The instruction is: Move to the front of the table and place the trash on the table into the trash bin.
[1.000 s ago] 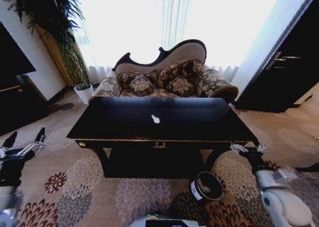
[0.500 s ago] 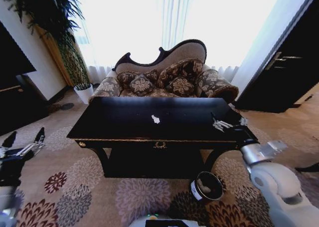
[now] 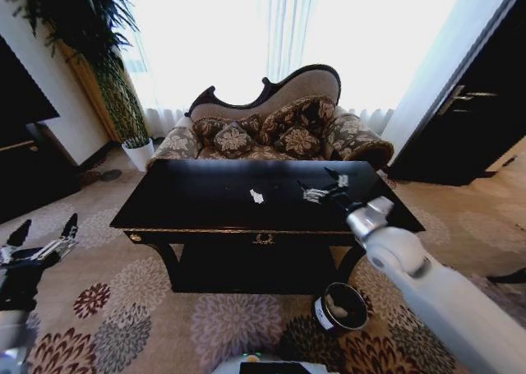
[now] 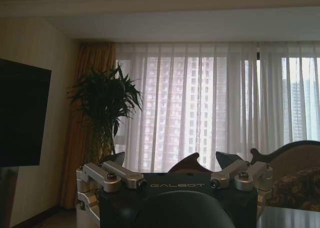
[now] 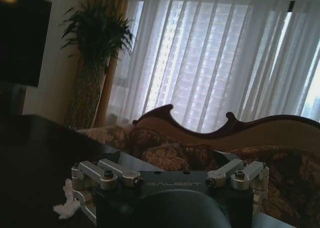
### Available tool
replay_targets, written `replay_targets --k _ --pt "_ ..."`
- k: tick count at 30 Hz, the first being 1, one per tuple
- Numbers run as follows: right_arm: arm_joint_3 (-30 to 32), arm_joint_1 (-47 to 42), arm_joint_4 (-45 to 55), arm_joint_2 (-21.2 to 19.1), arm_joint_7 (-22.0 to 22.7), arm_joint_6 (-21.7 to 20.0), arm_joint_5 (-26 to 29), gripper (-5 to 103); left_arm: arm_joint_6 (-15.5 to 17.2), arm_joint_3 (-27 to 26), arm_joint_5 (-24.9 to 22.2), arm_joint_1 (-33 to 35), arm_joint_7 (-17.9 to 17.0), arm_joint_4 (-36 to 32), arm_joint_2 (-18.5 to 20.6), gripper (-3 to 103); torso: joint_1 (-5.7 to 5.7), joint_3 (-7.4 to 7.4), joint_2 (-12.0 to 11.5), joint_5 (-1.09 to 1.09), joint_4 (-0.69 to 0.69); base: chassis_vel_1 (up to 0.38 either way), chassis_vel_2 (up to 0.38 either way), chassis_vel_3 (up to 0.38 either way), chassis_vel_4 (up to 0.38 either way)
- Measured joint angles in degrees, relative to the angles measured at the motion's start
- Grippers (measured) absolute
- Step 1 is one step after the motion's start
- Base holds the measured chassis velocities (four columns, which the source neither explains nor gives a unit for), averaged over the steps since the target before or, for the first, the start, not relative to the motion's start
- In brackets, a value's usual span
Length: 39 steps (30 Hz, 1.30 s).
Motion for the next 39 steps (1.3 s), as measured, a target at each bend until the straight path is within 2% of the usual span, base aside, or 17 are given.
replay_targets --k 1,3,5,9,10,14,16,20,26,32,36,39 --pt "0.0 0.0 0.0 0.0 0.0 0.0 0.0 100 0.0 0.0 0.0 0.0 0.0 0.0 0.0 100 0.00 0.00 0.0 0.00 0.00 0.000 0.000 0.000 0.000" --pt "-6.0 6.7 -2.4 -1.3 -0.2 -0.8 1.5 100 -0.1 0.1 0.6 0.2 0.0 0.2 -0.5 100 0.00 0.00 0.0 0.00 0.00 0.000 0.000 0.000 0.000" --pt "-8.4 9.4 -3.3 -1.4 0.0 -1.2 2.4 100 -0.2 0.1 0.8 0.2 0.0 0.3 -0.6 100 0.00 0.00 0.0 0.01 0.00 0.000 0.000 0.000 0.000" --pt "-18.9 18.6 -7.1 -0.6 1.4 -4.0 6.3 100 -0.2 0.2 1.2 0.3 0.1 0.3 -1.1 100 0.00 0.00 0.0 0.00 0.01 0.000 0.000 0.000 0.000" --pt "-18.9 18.6 -7.1 -0.6 1.4 -4.0 6.3 100 -0.2 0.2 1.2 0.3 0.1 0.3 -1.1 100 0.00 0.00 0.0 0.00 0.01 0.000 0.000 0.000 0.000" --pt "-26.6 26.4 -9.8 1.0 1.1 -11.2 10.1 100 -0.2 0.0 1.3 0.4 0.1 0.7 -1.2 100 0.00 0.00 0.0 0.01 -0.01 0.000 0.000 0.000 0.000" --pt "-27.5 27.8 -10.2 1.2 0.8 -12.1 10.4 100 -0.2 0.0 1.3 0.3 0.0 0.8 -1.2 100 0.00 -0.01 0.0 0.01 -0.01 0.000 0.000 0.000 0.000" --pt "-33.6 36.9 -13.5 3.9 -2.0 -15.6 11.1 100 -0.4 0.1 1.7 0.2 0.1 1.2 -1.6 100 0.00 -0.01 0.0 -0.03 0.02 0.000 0.000 0.000 0.000" --pt "-37.7 39.9 -15.1 5.9 -4.2 -16.6 11.0 100 -0.4 -0.1 1.8 0.3 0.1 1.4 -1.7 100 0.00 -0.01 0.0 -0.01 0.00 0.000 0.000 0.000 0.000" --pt "-40.6 40.3 -15.6 9.3 -6.1 -19.2 13.6 100 -0.5 -1.0 1.5 0.5 0.1 2.0 -1.3 100 0.00 -0.01 0.0 -0.01 0.00 0.000 0.000 0.000 0.000" --pt "-42.4 40.8 -16.9 10.8 -6.0 -19.2 13.4 100 -0.6 -1.2 1.4 0.4 0.1 2.4 -0.9 100 0.00 -0.01 0.0 -0.01 0.00 0.000 0.000 0.000 0.000" --pt "-44.5 41.5 -19.3 12.2 -5.9 -18.2 11.1 100 -0.6 -1.2 1.4 0.3 0.1 2.7 -0.7 100 -0.01 -0.01 0.0 -0.01 0.00 0.000 0.000 0.000 0.000"
